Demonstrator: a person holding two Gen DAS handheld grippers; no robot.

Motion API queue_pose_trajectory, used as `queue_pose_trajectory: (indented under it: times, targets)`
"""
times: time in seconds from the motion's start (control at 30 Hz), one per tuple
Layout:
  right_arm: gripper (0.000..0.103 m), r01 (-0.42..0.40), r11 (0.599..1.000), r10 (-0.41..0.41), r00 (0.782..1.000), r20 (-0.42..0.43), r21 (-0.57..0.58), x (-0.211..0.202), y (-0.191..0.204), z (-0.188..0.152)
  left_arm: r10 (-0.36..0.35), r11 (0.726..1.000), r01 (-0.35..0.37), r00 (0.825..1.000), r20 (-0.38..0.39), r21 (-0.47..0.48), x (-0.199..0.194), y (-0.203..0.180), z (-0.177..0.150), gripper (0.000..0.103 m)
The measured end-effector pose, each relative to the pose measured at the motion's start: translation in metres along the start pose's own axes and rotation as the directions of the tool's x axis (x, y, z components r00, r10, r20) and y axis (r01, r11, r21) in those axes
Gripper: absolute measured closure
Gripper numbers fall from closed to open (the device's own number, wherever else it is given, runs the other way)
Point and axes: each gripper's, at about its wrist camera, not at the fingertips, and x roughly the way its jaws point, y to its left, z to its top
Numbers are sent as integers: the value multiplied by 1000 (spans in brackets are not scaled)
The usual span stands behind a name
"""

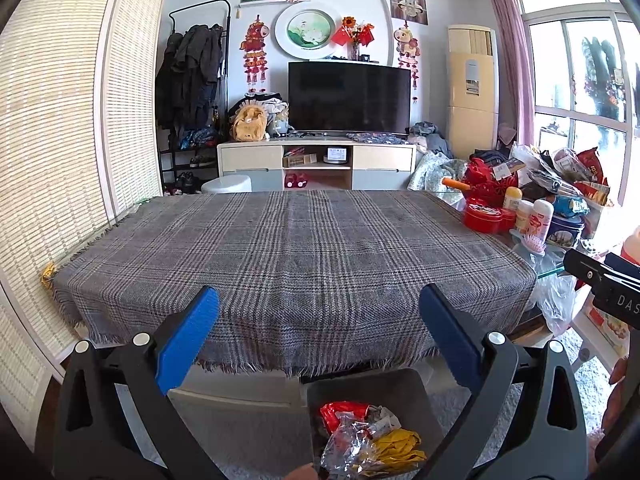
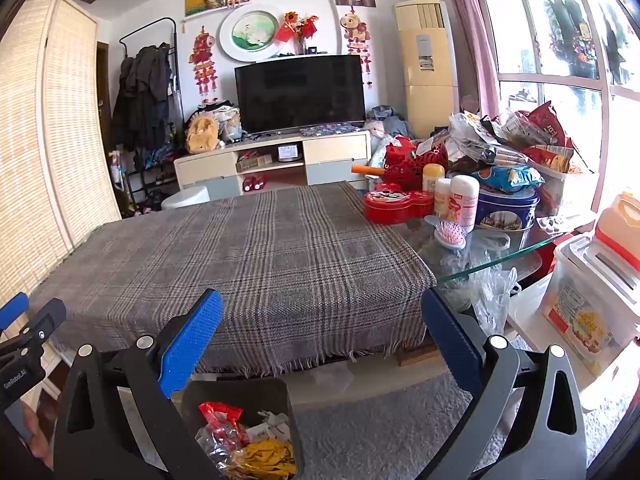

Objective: Collect trash

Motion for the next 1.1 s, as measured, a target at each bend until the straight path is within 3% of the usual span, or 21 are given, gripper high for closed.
queue_pose_trajectory:
  times: [0.53,1.1]
  targets:
    - [3,3,1000,-3,1000,-4,0,0,0,0,-8,1000,8,999,31,11,-4,3,1,8]
    - [3,1,1000,-1,1000,-4,4,0,0,0,-26,999,26,1000,-4,-18,-1,12,2,8]
